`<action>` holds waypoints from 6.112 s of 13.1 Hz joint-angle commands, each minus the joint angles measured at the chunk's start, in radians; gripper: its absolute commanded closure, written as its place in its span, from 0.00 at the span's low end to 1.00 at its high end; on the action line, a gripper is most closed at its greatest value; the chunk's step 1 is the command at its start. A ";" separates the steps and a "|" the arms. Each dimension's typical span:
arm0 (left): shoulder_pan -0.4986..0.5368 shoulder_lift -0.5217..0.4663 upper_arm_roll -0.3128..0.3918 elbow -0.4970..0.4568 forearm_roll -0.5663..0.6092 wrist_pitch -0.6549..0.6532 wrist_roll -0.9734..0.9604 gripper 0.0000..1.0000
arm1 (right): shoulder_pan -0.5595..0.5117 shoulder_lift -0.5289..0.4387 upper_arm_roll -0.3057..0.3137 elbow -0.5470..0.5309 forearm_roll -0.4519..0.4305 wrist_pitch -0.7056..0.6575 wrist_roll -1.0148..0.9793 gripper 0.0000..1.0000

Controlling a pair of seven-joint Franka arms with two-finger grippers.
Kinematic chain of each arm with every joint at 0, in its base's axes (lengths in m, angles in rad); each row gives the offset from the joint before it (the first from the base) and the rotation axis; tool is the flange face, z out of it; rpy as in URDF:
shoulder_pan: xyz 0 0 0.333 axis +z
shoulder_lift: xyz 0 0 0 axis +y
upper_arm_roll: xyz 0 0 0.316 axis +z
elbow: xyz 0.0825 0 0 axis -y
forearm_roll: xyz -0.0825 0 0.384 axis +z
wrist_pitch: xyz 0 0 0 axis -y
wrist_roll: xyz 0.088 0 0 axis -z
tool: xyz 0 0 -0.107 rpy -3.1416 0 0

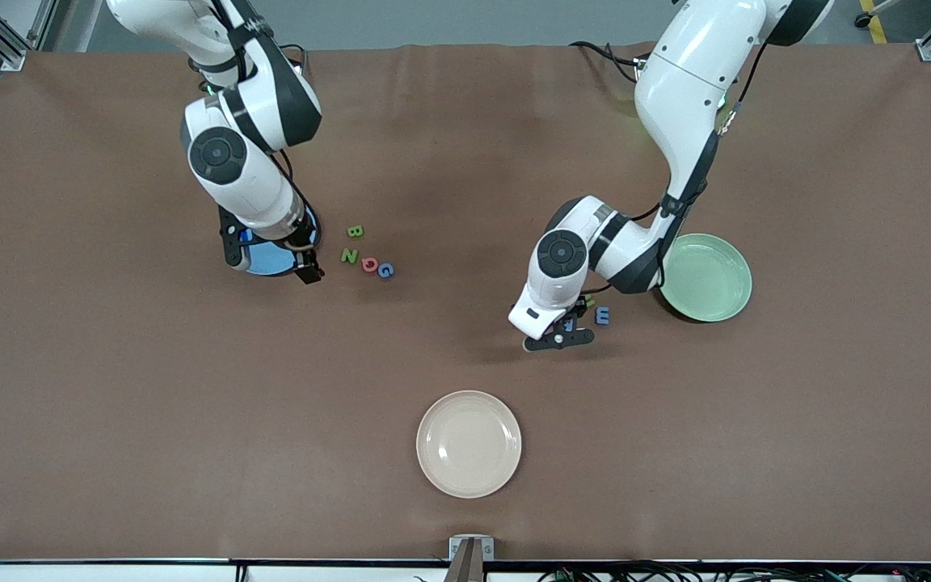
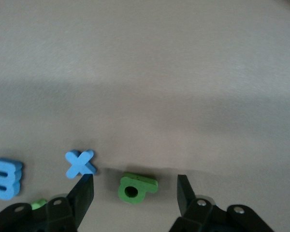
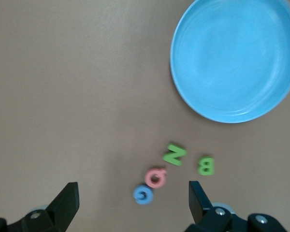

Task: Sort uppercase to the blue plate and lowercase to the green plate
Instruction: 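Grasp the d with the left gripper while the right gripper reaches the Q, then place the d on the green plate while the right gripper grasps the Q, then drop the Q in the blue plate while the left gripper grasps the E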

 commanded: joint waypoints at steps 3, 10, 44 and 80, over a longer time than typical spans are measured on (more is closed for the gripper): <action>-0.002 -0.009 -0.002 -0.034 0.016 0.078 0.027 0.26 | 0.060 0.109 -0.007 -0.032 -0.014 0.138 0.202 0.00; 0.008 -0.015 -0.010 -0.074 0.004 0.087 0.067 0.35 | 0.129 0.241 -0.007 -0.018 -0.013 0.249 0.313 0.22; 0.683 -0.439 -0.185 -0.757 0.065 0.266 0.759 0.75 | 0.108 0.108 -0.018 0.022 -0.010 -0.198 0.042 1.00; 0.620 -0.069 -0.453 -0.243 0.390 0.076 -0.120 0.34 | 0.139 0.219 -0.003 0.101 0.028 0.068 0.077 0.00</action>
